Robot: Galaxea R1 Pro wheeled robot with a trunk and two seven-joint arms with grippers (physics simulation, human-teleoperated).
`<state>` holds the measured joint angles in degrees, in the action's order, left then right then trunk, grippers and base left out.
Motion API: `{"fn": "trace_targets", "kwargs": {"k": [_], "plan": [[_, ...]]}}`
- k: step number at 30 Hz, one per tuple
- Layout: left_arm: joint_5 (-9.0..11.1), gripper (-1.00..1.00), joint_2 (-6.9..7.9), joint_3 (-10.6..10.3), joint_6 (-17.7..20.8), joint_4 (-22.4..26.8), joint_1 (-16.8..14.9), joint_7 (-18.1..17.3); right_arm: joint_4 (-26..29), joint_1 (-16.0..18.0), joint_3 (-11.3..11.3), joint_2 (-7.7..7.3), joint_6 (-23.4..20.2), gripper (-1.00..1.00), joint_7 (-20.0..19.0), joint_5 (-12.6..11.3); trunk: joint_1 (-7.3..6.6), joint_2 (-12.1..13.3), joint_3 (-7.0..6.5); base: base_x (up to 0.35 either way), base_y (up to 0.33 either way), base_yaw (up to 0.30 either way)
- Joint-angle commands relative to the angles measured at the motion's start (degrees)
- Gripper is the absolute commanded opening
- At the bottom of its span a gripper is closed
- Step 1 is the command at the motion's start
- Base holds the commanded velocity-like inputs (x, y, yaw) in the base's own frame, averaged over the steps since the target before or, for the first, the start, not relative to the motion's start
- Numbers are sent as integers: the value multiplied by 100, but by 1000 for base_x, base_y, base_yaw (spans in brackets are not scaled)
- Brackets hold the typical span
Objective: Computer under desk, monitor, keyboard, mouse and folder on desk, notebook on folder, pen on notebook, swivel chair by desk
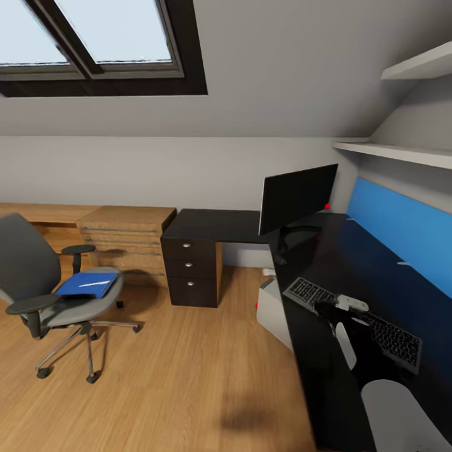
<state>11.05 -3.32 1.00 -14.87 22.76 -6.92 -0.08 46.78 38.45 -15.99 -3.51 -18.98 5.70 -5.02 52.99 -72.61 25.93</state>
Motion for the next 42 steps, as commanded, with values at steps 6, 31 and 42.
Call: {"fn": "trace_targets", "kwargs": {"k": [6, 31, 42], "plan": [[20, 100, -9, 9, -16, -2, -3, -1, -5, 13, -63, -240, 12, 100, 369, -28, 2, -3, 6, 194, -285, 0], [24, 100, -12, 19, -346, -8, -3, -1, -1223, 582, -47, -920, 206, 100, 372, -25, 2, -3, 6, 95, -53, 0], [28, 100, -11, 22, -369, -2, -3, -5, -772, 576, -53, -898, 174, 100, 327, -33, 2, -3, 6, 6, -2, 0]]}}
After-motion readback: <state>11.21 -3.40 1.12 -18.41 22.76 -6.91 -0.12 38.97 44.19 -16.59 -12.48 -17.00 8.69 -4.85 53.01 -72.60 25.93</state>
